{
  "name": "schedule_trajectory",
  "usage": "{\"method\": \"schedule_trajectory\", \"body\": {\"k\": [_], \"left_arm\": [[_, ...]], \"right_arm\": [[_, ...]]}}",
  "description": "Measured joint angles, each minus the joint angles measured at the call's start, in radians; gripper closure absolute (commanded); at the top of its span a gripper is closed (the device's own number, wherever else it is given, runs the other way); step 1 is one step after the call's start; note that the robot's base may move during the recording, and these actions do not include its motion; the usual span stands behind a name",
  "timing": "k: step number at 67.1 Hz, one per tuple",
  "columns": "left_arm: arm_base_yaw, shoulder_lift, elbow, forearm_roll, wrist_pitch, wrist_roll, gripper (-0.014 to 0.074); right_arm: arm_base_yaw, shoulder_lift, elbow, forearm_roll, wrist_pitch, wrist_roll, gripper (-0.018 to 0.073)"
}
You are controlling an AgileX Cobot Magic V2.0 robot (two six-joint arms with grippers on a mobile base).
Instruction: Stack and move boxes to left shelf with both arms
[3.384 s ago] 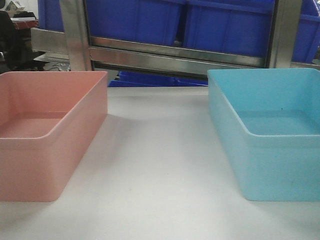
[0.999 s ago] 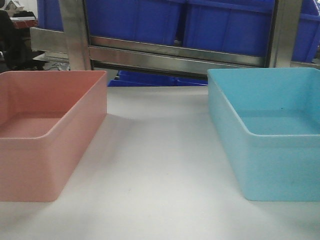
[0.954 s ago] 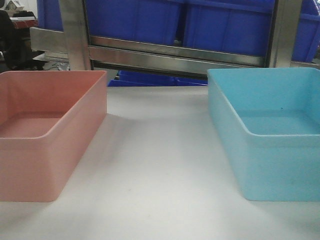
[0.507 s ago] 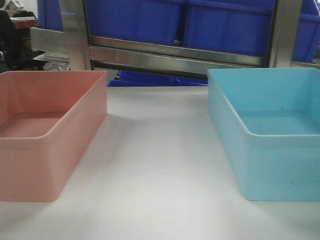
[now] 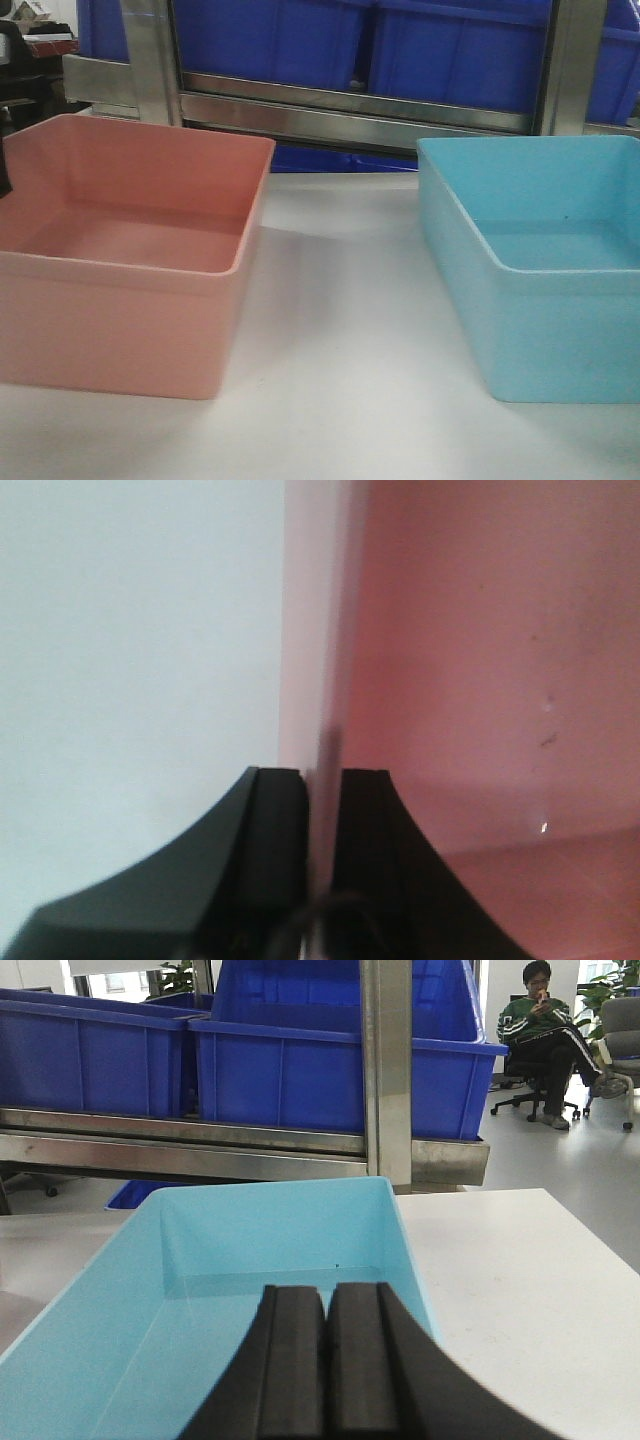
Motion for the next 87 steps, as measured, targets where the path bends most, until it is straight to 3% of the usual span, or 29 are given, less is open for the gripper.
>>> {"method": "schedule_trajectory", "body": {"k": [20,38,56,70,77,87], "left_arm": [[-0.192,0.0,0.002,-0.043,0.0,-0.161,0.0607],[-0.347,0.0,0.078,-0.064,-0.133,-0.257,0.0607],[-0.404,0.0,0.101,-0.064,-0.189,-0.312,0.0608],[-0.406,0.02,0.101,-0.073,-0.199,-0.314,0.0603],[-0.406,0.022,0.101,-0.072,-0.2,-0.309,0.0505],[-0.406,0.018,0.101,-0.088,-0.2,-0.301,0.0198]], "right_arm": [[0.0,0.0,0.0,0.0,0.0,0.0,0.0503],[0.0,0.0,0.0,0.0,0.0,0.0,0.0503],[0.0,0.0,0.0,0.0,0.0,0.0,0.0503],[0.0,0.0,0.0,0.0,0.0,0.0,0.0503],[0.0,0.0,0.0,0.0,0.0,0.0,0.0503],[0.0,0.0,0.0,0.0,0.0,0.0,0.0503]]}}
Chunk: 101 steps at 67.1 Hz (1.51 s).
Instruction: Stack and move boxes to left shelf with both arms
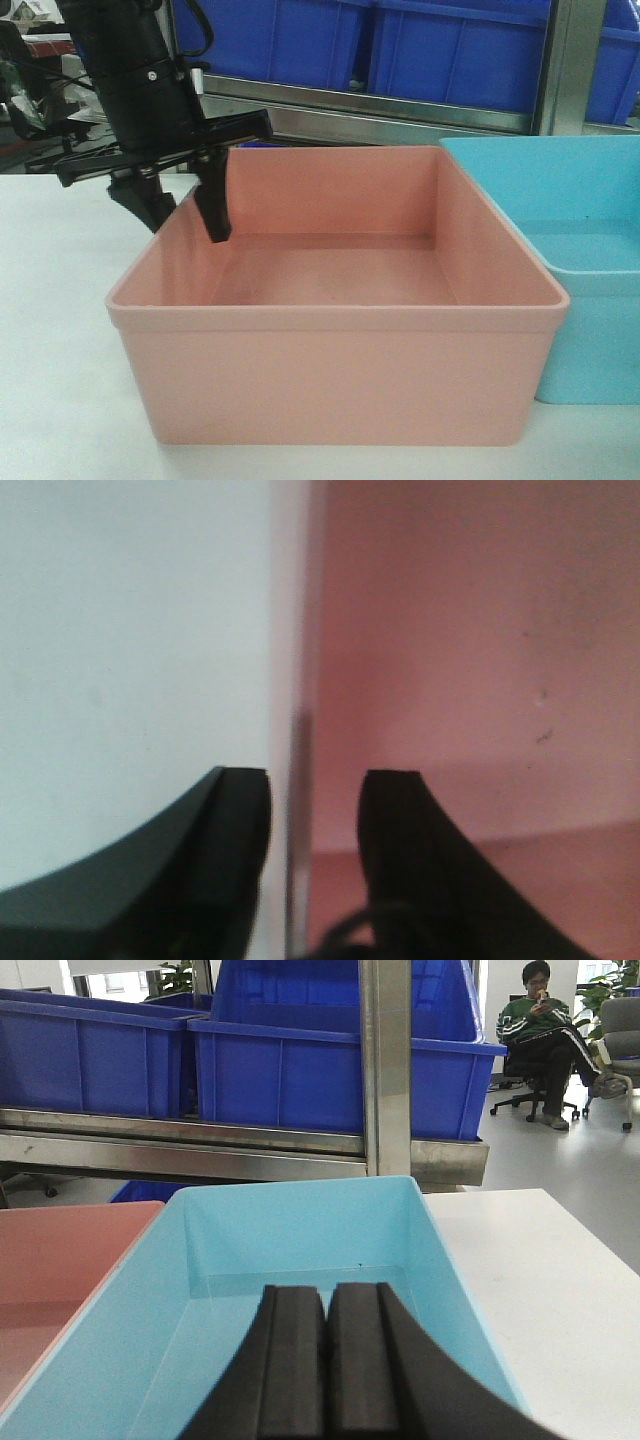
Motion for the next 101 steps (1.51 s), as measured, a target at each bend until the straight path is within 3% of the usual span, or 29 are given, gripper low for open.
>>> {"method": "schedule_trajectory", "body": {"k": [5,17,26,37,49,56,82,101], "left_arm": [[-0.001,-0.015,0.0,0.002,0.002,0.002,0.0133],[-0.004,-0.105,0.0,0.044,0.002,0.011,0.0141],[-0.004,-0.206,0.023,0.055,-0.05,0.089,0.0141],[-0.004,-0.382,0.198,0.057,-0.275,0.189,0.0141],[-0.004,-0.573,0.454,0.084,-0.547,0.242,0.0141],[-0.004,-0.686,0.591,0.106,-0.637,0.3,0.0141],[0.151,-1.131,0.979,0.121,-0.896,0.334,0.0141],[0.201,-1.471,1.14,0.13,-0.894,0.335,0.0141]], "right_arm": [[0.0,0.0,0.0,0.0,0.0,0.0,0.0503],[0.0,0.0,0.0,0.0,0.0,0.0,0.0503],[0.0,0.0,0.0,0.0,0.0,0.0,0.0503],[0.0,0.0,0.0,0.0,0.0,0.0,0.0503],[0.0,0.0,0.0,0.0,0.0,0.0,0.0503],[0.0,0.0,0.0,0.0,0.0,0.0,0.0503],[0.0,0.0,0.0,0.0,0.0,0.0,0.0503],[0.0,0.0,0.0,0.0,0.0,0.0,0.0503]]}}
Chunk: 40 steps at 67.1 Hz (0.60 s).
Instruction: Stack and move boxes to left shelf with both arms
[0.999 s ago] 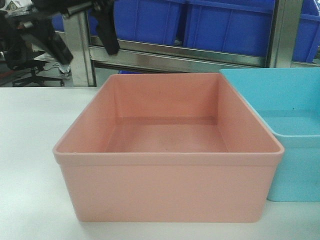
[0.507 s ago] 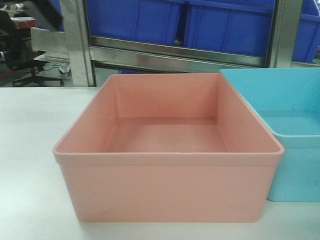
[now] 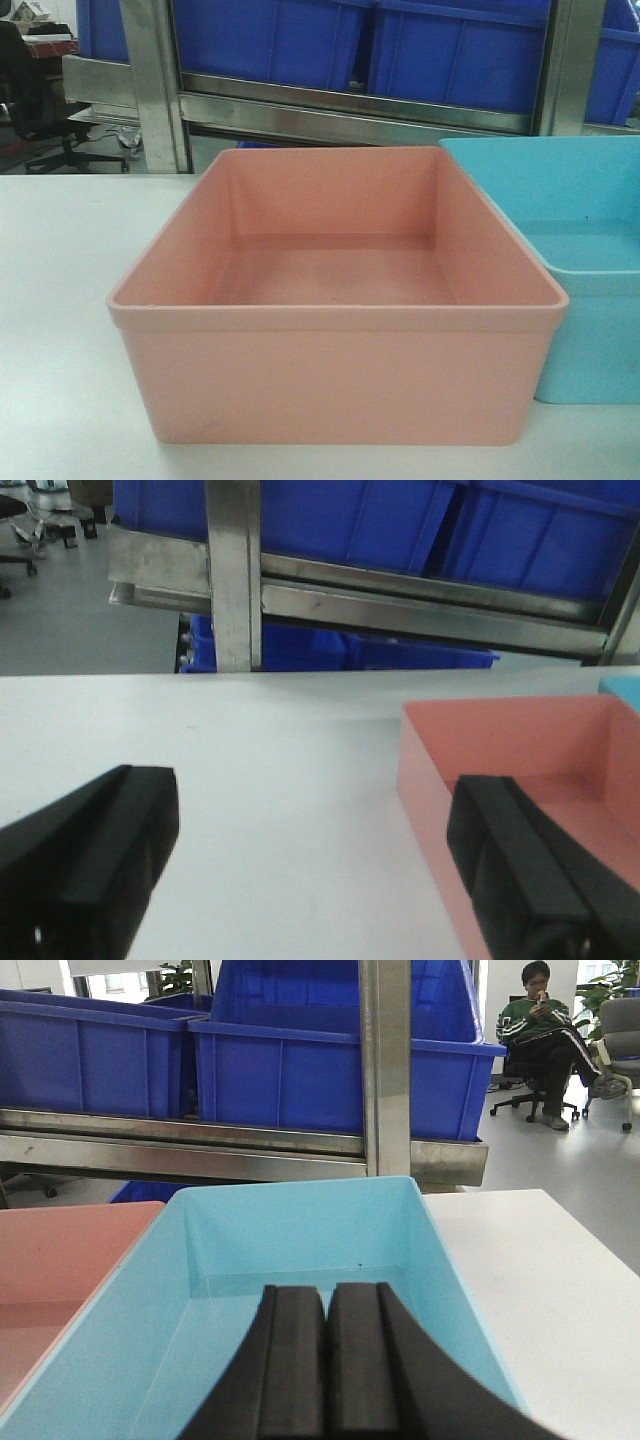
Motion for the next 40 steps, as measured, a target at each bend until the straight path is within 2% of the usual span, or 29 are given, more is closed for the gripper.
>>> {"method": "schedule_trajectory", "body": {"k": [19,40], "left_arm": [[0.013,-0.258,0.019,0.001,0.093,0.002,0.0141],[0.013,-0.289,0.021,0.001,0.112,0.002,0.0141]], "right_arm": [[0.0,0.0,0.0,0.0,0.0,0.0,0.0503],[0.0,0.0,0.0,0.0,0.0,0.0,0.0503]]}}
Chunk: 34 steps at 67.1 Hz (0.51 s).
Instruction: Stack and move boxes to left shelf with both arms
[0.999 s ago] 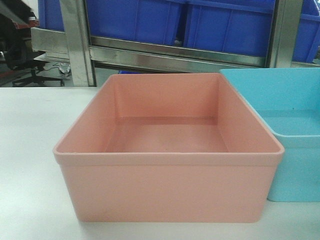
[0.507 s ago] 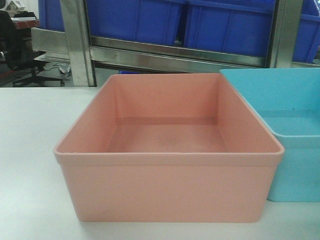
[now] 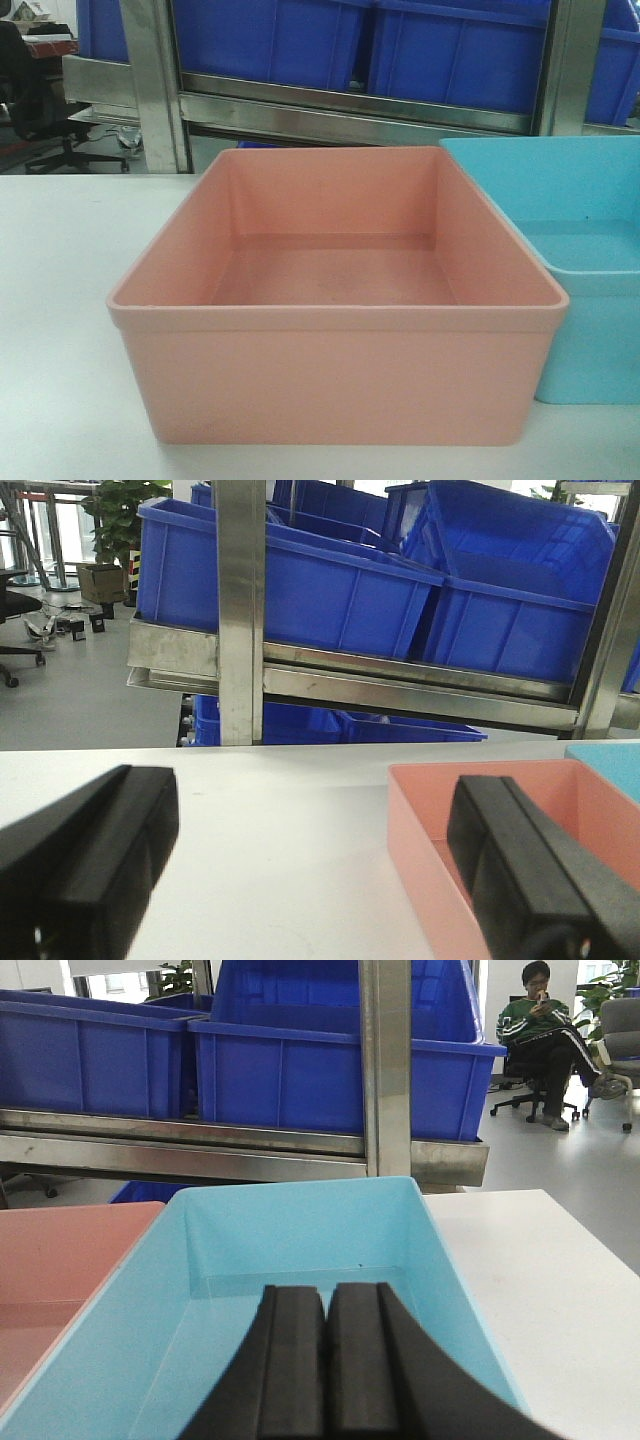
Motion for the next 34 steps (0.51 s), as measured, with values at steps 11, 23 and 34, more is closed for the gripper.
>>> {"method": "schedule_trajectory", "body": {"k": [11,23,34], "left_arm": [[0.0,0.0,0.0,0.0,0.0,0.0,0.0141],[0.0,0.0,0.0,0.0,0.0,0.0,0.0141],[0.0,0.0,0.0,0.0,0.0,0.0,0.0141]], "right_arm": [[0.0,0.0,0.0,0.0,-0.01,0.002,0.0503],[0.0,0.041,-0.052,0.06,0.143,0.053,0.0503],[0.0,0.227,-0.237,0.064,0.4,-0.021,0.0503]]}}
